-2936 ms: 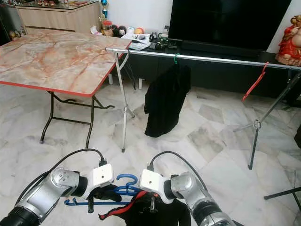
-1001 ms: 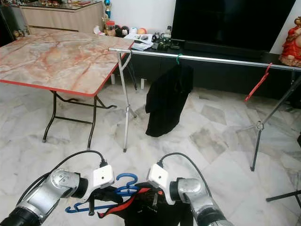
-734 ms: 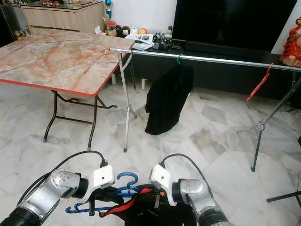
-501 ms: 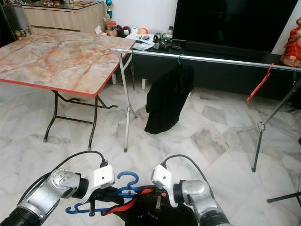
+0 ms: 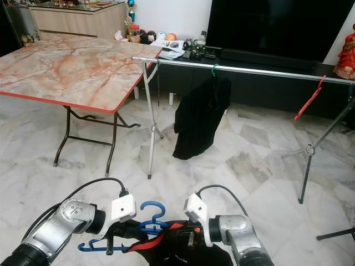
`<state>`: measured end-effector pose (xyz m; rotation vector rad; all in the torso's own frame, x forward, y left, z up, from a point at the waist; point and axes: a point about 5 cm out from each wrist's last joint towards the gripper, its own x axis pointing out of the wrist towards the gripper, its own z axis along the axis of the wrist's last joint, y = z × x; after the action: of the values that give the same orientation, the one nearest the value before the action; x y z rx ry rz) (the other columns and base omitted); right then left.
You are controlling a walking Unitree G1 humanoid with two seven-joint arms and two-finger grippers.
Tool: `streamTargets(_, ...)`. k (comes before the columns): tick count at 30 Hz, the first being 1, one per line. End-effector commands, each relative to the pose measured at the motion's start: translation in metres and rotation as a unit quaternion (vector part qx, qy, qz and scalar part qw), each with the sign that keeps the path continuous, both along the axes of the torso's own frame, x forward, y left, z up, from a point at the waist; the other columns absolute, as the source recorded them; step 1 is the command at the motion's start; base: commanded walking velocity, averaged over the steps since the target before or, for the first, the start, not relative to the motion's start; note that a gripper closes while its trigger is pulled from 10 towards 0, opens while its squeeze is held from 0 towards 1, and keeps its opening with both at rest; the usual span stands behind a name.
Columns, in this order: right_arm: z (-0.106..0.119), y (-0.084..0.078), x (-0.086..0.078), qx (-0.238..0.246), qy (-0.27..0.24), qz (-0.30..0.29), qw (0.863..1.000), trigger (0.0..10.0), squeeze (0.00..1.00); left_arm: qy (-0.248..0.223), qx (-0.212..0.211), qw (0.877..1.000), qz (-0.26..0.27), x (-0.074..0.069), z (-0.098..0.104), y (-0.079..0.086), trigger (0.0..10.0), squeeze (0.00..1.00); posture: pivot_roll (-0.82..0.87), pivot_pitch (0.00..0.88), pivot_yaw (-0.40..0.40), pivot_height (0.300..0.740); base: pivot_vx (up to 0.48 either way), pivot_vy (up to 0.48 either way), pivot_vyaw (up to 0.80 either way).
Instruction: Hang hanger
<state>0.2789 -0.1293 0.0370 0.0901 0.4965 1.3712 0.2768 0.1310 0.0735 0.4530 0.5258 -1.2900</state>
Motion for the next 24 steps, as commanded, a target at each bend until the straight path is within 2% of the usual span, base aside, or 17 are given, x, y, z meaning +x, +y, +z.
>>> streamTargets(1,0.019,0.009,0.006,0.117,-0.013,-0.007,0.993,0.0,0.0,-0.006,0.007,0.997,0.075,0.01,0.0,0.017,0.0,0.0,0.24,0.0,-0.053,0.74,0.0,0.0,0.0)
streamTargets(2,0.017,0.008,0.005,0.107,-0.013,-0.008,0.994,0.0,0.0,-0.006,0.007,0.997,0.075,0.01,0.0,0.017,0.0,0.0,0.24,0.0,-0.053,0.74,0.0,0.0,0.0)
streamTargets(3,0.015,0.008,0.005,0.096,-0.013,-0.008,0.995,1.8,0.0,-0.006,0.007,0.997,0.075,0.01,0.0,0.017,0.0,0.0,0.24,0.0,-0.052,0.74,0.0,0.0,0.0)
streamTargets(4,0.012,0.008,0.004,0.082,-0.015,-0.009,0.996,9.0,0.0,-0.006,0.007,0.997,0.075,0.01,0.0,0.017,0.0,0.0,0.24,0.0,-0.052,0.74,0.0,0.0,0.0)
streamTargets(6,0.011,0.007,0.003,0.073,-0.016,-0.01,0.997,9.0,0.0,-0.006,0.007,0.997,0.074,0.01,0.0,0.017,0.0,0.0,0.24,0.0,-0.052,0.74,0.0,0.0,0.0)
streamTargets(7,0.008,0.007,0.002,0.064,-0.011,-0.008,0.998,10.0,0.0,-0.007,0.008,0.997,0.073,0.01,0.0,0.017,0.0,0.0,0.24,0.0,-0.052,0.74,0.0,0.0,0.0)
streamTargets(8,0.007,0.007,0.001,0.068,-0.005,-0.008,0.998,10.0,0.8,-0.007,0.008,0.997,0.074,0.01,0.0,0.017,0.0,0.0,0.25,0.0,-0.052,0.74,0.0,0.0,0.0)
streamTargets(10,0.008,0.008,0.001,0.074,-0.004,-0.009,0.997,10.0,1.0,-0.006,0.008,0.997,0.075,0.01,0.0,0.017,0.0,0.0,0.25,0.0,-0.052,0.74,0.0,0.0,0.0)
streamTargets(14,0.012,0.009,0.002,0.084,-0.008,-0.007,0.996,10.0,1.0,-0.005,0.008,0.997,0.074,0.01,0.0,0.018,0.0,0.0,0.25,0.0,-0.051,0.74,0.0,0.0,0.0)
streamTargets(15,0.012,0.009,0.002,0.086,-0.007,-0.007,0.996,10.0,0.12,-0.004,0.008,0.997,0.074,0.01,0.0,0.018,0.0,0.0,0.25,0.0,-0.051,0.74,0.0,0.0,0.0)
streamTargets(16,0.014,0.008,0.001,0.09,-0.007,0.001,0.996,10.0,0.0,-0.003,0.008,0.997,0.073,0.01,0.0,0.018,0.0,0.0,0.24,0.0,-0.051,0.74,0.0,0.0,0.0)
streamTargets(18,0.014,0.008,0.0,0.093,-0.005,0.01,0.996,10.0,0.0,-0.003,0.007,0.997,0.073,0.01,0.0,0.017,0.0,0.0,0.24,0.0,-0.051,0.74,0.0,0.0,0.0)
streamTargets(19,0.014,0.008,0.0,0.094,-0.005,0.013,0.996,4.3,0.0,-0.002,0.007,0.997,0.073,0.01,0.0,0.017,0.0,0.0,0.24,0.0,-0.053,0.74,0.0,0.0,0.0)
streamTargets(20,0.014,0.007,0.0,0.093,-0.005,0.012,0.996,4.3,0.0,-0.002,0.007,0.997,0.073,0.01,0.0,0.017,0.0,0.0,0.24,0.0,-0.053,0.74,0.0,0.0,0.0)
streamTargets(21,0.014,0.007,0.0,0.092,-0.004,0.008,0.996,0.0,0.0,-0.002,0.006,0.997,0.073,0.01,0.0,0.017,0.0,0.0,0.24,0.0,-0.053,0.74,0.0,0.0,0.0)
streamTargets(24,0.011,0.007,-0.001,0.093,0.0,-0.002,0.996,0.0,0.0,-0.004,0.007,0.997,0.075,0.011,0.0,0.017,0.0,0.0,0.25,0.0,-0.053,0.74,0.0,0.0,0.0)
